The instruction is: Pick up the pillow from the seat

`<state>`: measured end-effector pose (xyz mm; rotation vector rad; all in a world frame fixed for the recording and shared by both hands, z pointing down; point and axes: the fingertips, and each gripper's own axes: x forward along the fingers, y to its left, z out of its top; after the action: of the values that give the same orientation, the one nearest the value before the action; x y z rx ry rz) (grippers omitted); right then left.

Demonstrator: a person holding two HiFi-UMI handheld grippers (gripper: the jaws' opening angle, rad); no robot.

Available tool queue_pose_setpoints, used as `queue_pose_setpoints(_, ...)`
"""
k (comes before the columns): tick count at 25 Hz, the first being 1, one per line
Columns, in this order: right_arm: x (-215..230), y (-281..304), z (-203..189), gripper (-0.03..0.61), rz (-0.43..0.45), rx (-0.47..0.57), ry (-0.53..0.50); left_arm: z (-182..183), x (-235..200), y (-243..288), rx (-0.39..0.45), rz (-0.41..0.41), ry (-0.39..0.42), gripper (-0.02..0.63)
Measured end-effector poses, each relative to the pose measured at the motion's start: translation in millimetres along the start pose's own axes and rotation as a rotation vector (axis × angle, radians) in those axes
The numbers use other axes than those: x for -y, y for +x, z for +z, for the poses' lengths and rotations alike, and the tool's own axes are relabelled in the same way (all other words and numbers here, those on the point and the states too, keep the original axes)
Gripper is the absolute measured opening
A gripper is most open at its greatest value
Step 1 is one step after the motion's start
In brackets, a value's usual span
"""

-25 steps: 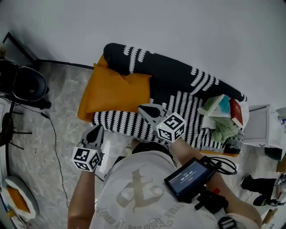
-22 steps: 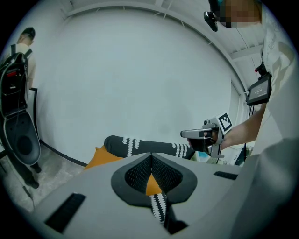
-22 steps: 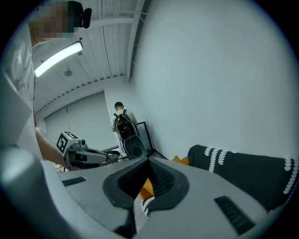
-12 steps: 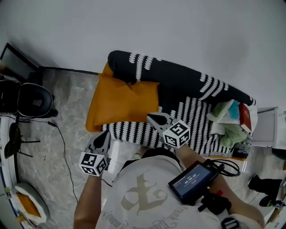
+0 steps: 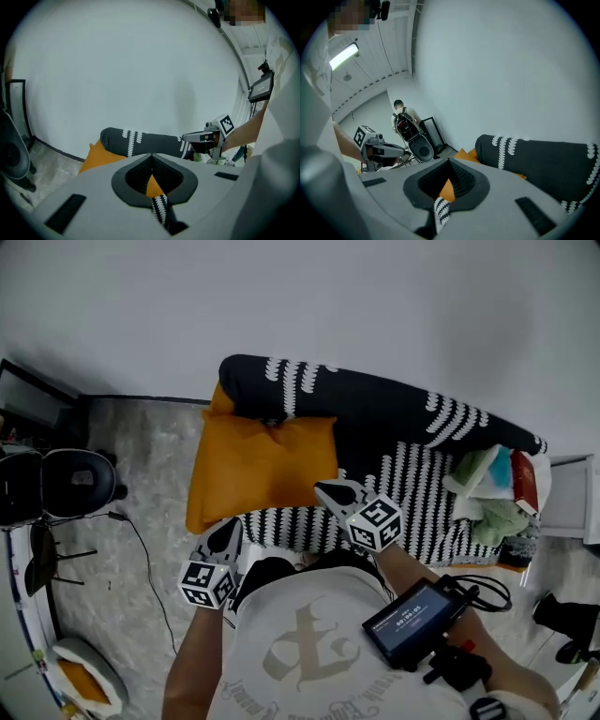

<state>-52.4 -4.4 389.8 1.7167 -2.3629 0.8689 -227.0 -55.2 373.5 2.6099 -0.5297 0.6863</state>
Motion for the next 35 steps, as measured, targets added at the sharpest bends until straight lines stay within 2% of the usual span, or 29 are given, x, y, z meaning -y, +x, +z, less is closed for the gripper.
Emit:
queue_pose_setpoints(11,35,13,-15,0.014,-0.087,-0.042,0.062,4,-15,40,-0.105,-0.088,0.038,0.009)
queue_pose_setpoints(18,54,34,-15,0.014,-0.176,-0.05,0.087,8,-48,64,-0.167,-0.147,0.084,0.009)
queue_pose_setpoints(24,67,47,-27,0.014,-0.219,-0.064,0.117,-7,-61,80,-0.228,-0.194,0.056,0.009)
queue_pose_setpoints(35,92,54,-78,0.014,-0.226,-0.14,0.182,-53,-60,101,-0.324,-0.193,-0.002,0.009)
